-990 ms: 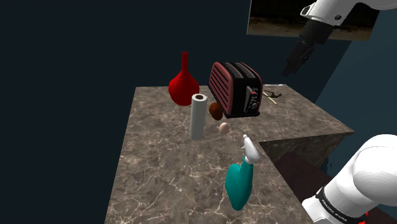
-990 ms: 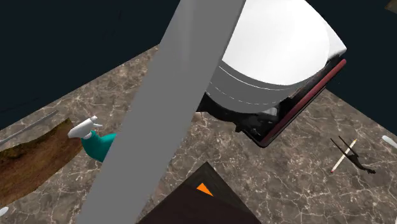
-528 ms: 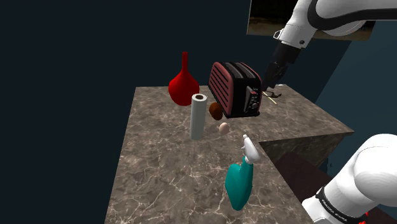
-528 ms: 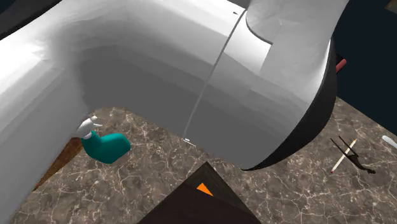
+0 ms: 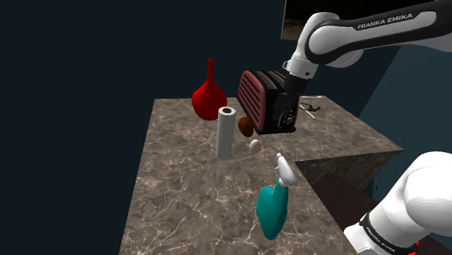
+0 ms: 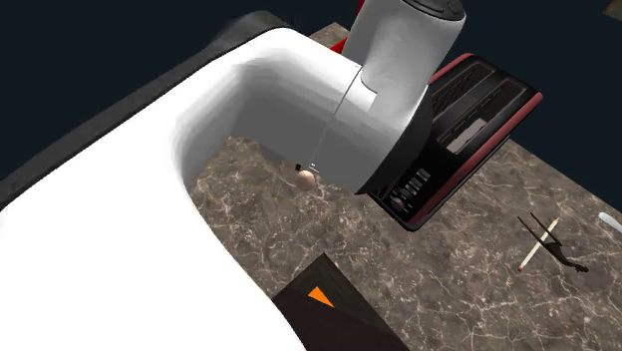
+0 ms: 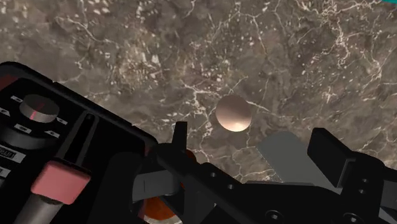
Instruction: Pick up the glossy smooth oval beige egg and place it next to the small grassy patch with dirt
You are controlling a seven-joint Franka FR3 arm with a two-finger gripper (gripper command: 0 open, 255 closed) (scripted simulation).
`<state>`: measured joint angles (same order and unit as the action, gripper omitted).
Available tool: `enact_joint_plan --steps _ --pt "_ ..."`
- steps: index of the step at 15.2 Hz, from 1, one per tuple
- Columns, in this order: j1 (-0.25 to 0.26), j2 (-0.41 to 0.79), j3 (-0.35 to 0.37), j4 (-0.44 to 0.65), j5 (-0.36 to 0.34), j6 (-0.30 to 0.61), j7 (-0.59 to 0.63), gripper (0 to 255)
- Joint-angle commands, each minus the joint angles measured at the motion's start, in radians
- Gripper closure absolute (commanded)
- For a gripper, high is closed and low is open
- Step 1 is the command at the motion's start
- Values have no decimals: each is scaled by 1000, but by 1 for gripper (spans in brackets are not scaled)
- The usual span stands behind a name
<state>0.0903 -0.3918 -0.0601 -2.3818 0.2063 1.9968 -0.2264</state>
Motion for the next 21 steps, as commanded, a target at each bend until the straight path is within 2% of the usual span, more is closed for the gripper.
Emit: enact_joint_plan --steps 1,9,16,21 --pt "16 60 8 -2 22 48 -7 0" --pt "59 335 24 62 107 192 -73 0" --pt "71 388 36 22 136 286 -90 0" --pt "72 393 38 19 138 294 -92 0"
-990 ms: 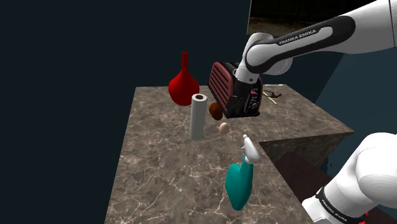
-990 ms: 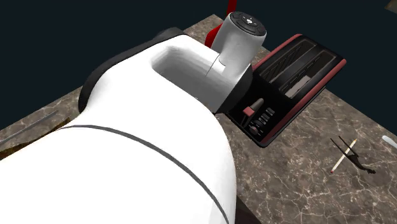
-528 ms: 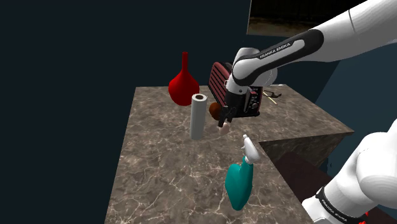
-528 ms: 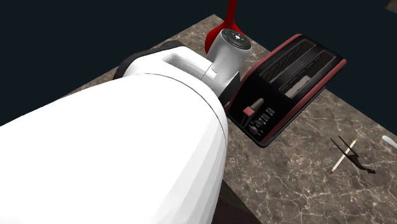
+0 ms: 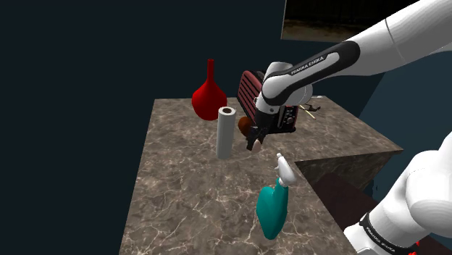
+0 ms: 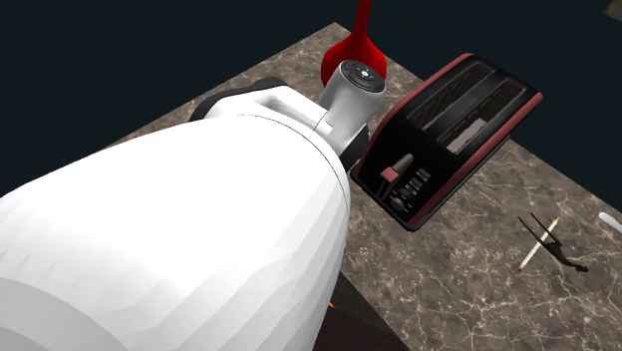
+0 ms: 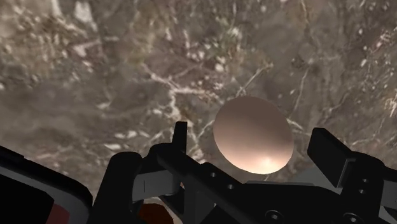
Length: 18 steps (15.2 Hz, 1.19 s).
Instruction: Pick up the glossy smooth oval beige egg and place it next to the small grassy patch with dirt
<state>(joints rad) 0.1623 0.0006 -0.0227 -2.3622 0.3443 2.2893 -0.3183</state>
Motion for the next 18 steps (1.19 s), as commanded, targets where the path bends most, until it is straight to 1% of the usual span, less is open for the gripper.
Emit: enact_joint_plan --steps 1,3,4,13,18 --pt "0 0 0 0 0 1 0 0" --pt "0 0 0 0 0 1 0 0" --pt "0 0 0 0 0 1 0 255" --pt "0 0 0 0 0 1 0 255" --pt "-2 -44 -2 22 -20 -63 25 255"
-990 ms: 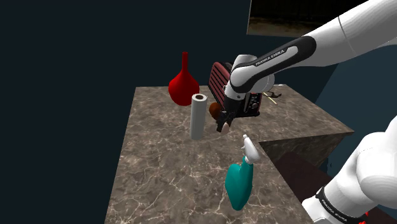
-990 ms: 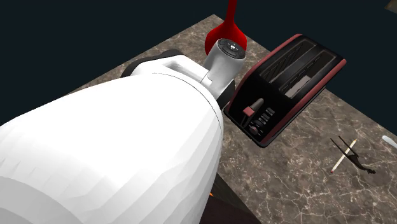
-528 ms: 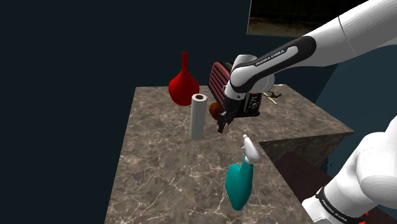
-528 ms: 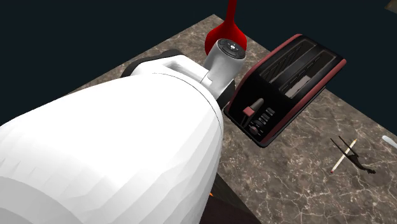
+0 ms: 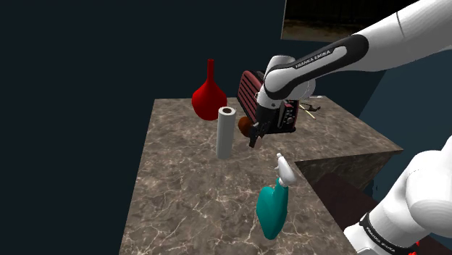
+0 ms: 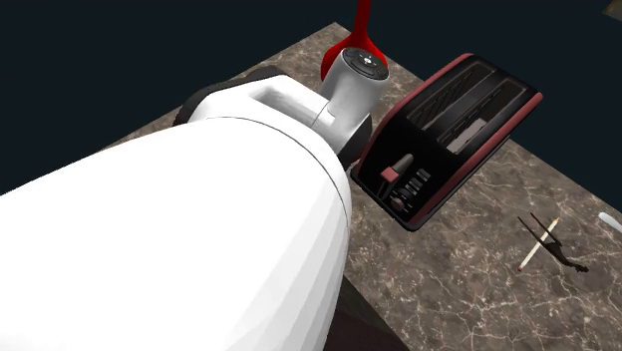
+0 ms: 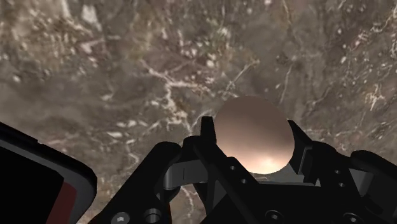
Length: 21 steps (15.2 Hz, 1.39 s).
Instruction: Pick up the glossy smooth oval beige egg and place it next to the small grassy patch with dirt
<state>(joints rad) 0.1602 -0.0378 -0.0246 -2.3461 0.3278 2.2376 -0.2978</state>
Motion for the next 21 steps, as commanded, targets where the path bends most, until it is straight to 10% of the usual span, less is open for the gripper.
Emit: enact_joint_plan --steps 1,21 --pt "-1 -14 0 11 -7 -24 9 255" --pt "-10 -134 -5 159 -57 -283 88 255"
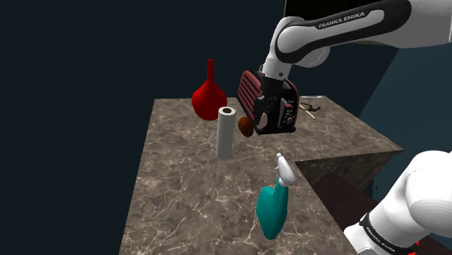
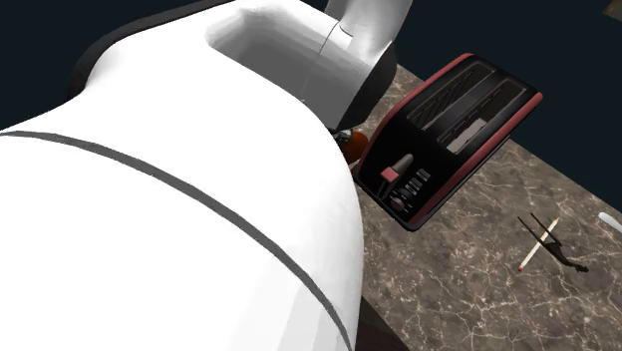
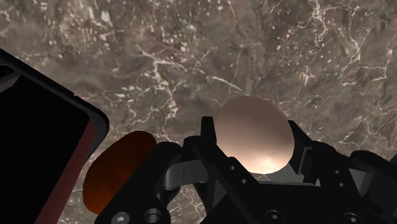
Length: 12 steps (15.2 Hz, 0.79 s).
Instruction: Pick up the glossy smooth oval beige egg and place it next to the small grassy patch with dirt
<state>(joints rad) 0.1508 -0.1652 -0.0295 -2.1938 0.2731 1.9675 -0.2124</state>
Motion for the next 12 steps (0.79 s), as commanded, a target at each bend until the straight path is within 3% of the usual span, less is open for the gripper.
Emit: enact_joint_plan --steps 1,12 --pt "6 -40 8 -29 0 -7 16 255" --pt "90 -402 131 -356 70 2 182 255"
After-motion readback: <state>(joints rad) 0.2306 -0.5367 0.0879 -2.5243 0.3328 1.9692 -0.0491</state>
